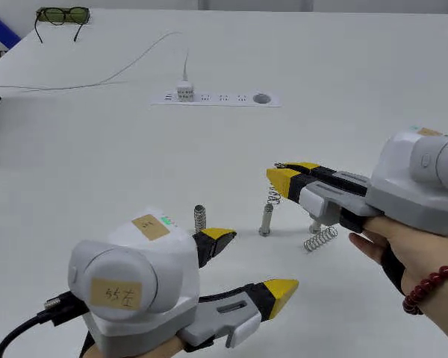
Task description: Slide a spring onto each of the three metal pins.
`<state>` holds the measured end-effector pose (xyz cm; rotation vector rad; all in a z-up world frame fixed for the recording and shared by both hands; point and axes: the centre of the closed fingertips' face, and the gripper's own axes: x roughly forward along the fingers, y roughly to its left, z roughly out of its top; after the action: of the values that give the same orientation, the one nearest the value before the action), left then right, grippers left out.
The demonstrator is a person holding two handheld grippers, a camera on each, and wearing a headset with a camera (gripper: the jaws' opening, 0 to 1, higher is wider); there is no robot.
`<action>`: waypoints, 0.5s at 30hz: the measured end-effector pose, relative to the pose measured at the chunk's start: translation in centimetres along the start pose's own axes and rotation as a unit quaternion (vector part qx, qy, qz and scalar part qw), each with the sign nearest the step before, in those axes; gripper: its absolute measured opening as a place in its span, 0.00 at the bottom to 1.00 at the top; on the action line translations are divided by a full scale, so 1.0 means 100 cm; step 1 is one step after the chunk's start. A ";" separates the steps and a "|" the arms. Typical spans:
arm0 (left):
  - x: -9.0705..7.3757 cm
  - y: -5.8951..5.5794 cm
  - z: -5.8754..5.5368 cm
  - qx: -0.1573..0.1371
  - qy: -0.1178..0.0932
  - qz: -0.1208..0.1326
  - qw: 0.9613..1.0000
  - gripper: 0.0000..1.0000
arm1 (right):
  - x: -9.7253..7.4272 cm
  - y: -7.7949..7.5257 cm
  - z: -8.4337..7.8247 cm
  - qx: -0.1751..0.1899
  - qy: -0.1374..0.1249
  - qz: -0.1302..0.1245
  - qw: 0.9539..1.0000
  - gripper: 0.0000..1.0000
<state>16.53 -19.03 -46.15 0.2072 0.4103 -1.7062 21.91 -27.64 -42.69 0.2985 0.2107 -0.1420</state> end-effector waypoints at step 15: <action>0.000 0.001 -0.007 -0.004 0.010 0.001 1.000 0.65 | 0.010 -0.010 -0.015 -0.008 0.004 -0.022 1.000 0.11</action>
<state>16.56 -18.75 -46.75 0.2198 0.4310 -1.7006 22.43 -28.25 -44.61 0.2792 0.2255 -0.1824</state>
